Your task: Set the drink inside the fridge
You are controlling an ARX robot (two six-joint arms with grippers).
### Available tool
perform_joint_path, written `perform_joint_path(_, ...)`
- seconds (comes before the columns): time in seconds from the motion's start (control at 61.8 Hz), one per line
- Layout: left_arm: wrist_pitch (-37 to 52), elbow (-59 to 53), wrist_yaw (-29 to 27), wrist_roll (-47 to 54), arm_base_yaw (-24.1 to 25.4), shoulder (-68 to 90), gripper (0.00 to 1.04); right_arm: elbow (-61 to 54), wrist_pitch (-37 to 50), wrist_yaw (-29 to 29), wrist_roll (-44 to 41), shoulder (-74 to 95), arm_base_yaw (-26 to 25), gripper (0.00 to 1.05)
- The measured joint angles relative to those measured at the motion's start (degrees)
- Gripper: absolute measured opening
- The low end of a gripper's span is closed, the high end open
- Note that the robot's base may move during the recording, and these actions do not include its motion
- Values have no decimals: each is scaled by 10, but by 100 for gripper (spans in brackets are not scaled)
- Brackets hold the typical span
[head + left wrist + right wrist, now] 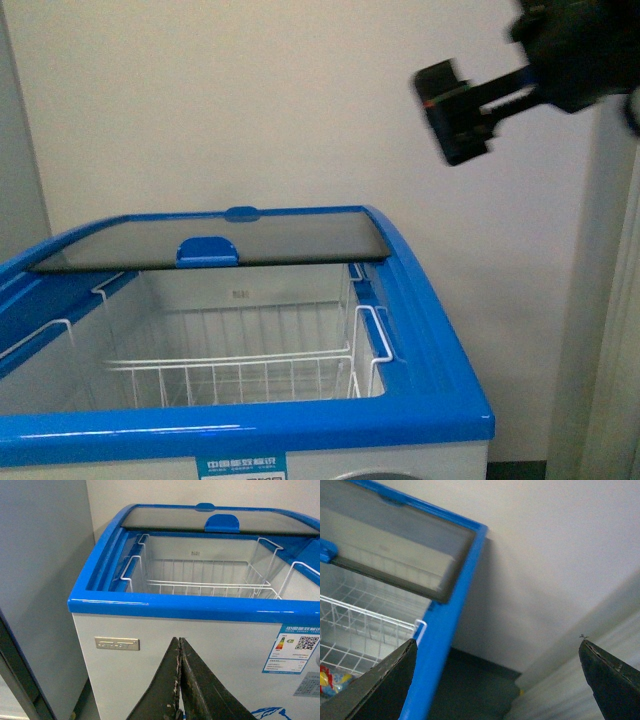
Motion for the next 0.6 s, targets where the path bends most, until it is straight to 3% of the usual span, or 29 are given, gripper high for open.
perform_joint_path(0.162,0,0,0,0,0,0,3,-137,-85,3,89,-200,-63,97)
perform_joint_path(0.388,0,0,0,0,0,0,3,-297,-213,-69,116,-513,-151,97)
perform_joint_path(0.453,0,0,0,0,0,0,3,-341,-190,-99,125,-596,-186,96)
perform_joint_path(0.599,0,0,0,0,0,0,3,-426,-119,-150,150,-669,-184,75)
